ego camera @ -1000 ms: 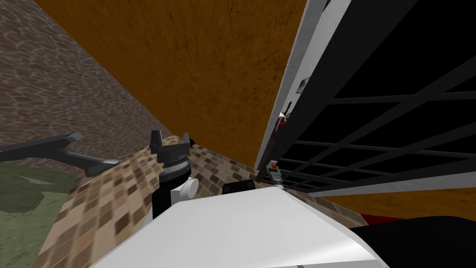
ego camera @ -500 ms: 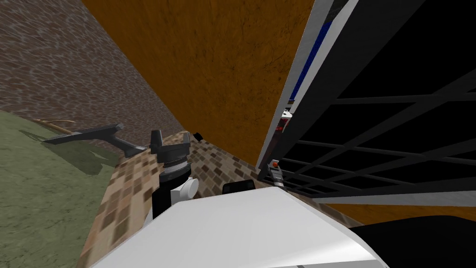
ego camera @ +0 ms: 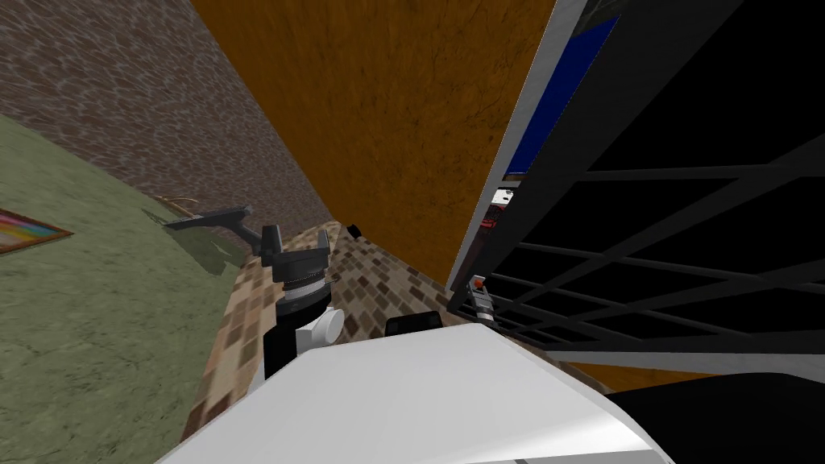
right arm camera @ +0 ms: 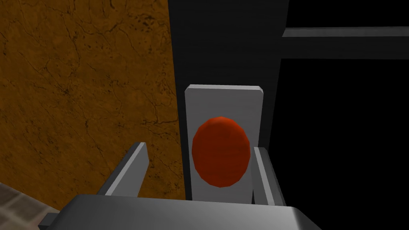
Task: Pull the door open
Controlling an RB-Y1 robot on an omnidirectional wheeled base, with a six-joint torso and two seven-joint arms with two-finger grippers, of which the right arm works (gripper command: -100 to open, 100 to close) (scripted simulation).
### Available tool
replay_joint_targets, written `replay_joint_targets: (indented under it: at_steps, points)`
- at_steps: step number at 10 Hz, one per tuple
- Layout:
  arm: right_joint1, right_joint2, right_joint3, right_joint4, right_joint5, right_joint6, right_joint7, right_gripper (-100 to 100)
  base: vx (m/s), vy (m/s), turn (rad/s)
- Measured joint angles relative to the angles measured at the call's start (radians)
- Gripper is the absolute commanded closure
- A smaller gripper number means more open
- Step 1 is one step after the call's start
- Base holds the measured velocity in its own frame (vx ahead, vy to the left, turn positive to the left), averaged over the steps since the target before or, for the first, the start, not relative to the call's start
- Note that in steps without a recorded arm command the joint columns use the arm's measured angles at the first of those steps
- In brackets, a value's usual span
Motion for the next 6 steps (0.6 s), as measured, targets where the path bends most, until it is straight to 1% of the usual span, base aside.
replay_joint_targets:
  at_steps: [1,2,3,4,6]
  points:
    - [0.009,0.009,-0.033,-0.010,0.009,0.017,0.003,100,-0.166,0.001,0.185]
    - [0.006,0.019,-0.059,-0.002,0.020,0.027,0.000,100,-0.158,0.019,0.205]
    - [0.010,0.030,-0.090,0.000,0.031,0.039,-0.003,100,-0.143,0.021,0.181]
    - [0.010,0.040,-0.116,0.006,0.040,0.050,-0.006,100,-0.156,0.008,0.244]
    - [0.015,0.062,-0.178,0.008,0.063,0.079,-0.009,100,-0.186,0.007,0.237]
